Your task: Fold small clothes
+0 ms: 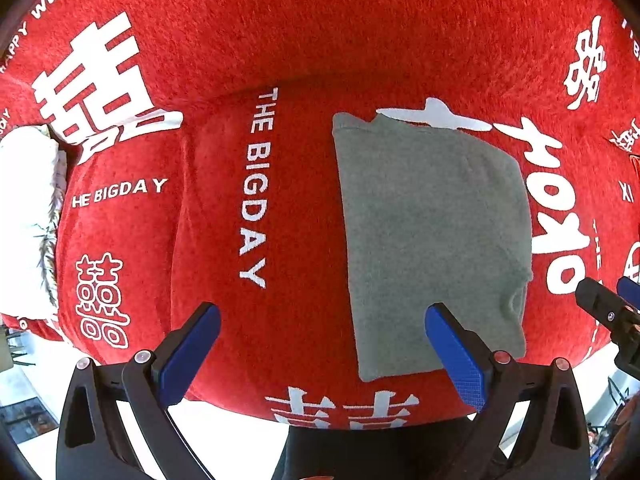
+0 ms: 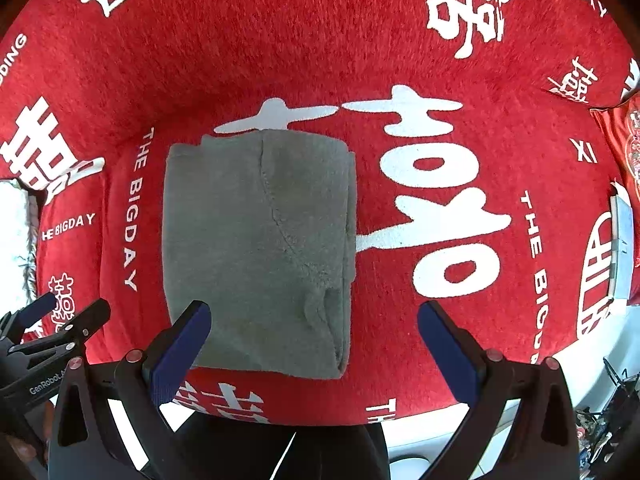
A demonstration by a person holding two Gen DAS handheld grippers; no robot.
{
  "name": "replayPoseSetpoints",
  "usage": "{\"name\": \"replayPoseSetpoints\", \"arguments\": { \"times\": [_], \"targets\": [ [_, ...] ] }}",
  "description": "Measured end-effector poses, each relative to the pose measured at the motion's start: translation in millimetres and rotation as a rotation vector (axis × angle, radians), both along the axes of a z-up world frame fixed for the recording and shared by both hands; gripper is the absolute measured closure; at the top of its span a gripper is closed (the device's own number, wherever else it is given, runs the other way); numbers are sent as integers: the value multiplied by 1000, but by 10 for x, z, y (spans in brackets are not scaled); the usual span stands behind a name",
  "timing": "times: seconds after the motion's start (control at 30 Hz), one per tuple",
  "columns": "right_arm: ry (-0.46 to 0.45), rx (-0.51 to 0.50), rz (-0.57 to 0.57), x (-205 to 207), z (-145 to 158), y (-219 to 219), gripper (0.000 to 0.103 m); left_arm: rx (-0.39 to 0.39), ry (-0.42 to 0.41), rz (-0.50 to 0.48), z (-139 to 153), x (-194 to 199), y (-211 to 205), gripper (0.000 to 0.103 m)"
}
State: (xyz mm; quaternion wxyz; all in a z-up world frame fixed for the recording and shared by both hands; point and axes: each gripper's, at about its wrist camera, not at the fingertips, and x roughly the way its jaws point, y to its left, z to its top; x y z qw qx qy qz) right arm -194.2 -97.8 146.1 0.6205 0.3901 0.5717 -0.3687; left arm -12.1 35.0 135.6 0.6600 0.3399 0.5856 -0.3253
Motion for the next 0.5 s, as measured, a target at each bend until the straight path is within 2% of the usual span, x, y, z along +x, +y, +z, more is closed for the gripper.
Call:
{"name": "replayPoseSetpoints", "arguments": {
  "times": [0.5],
  "targets": [
    [-3, -9, 12, 50, 104, -25, 0, -4, -17, 0, 151, 37, -45, 1]
  ]
}}
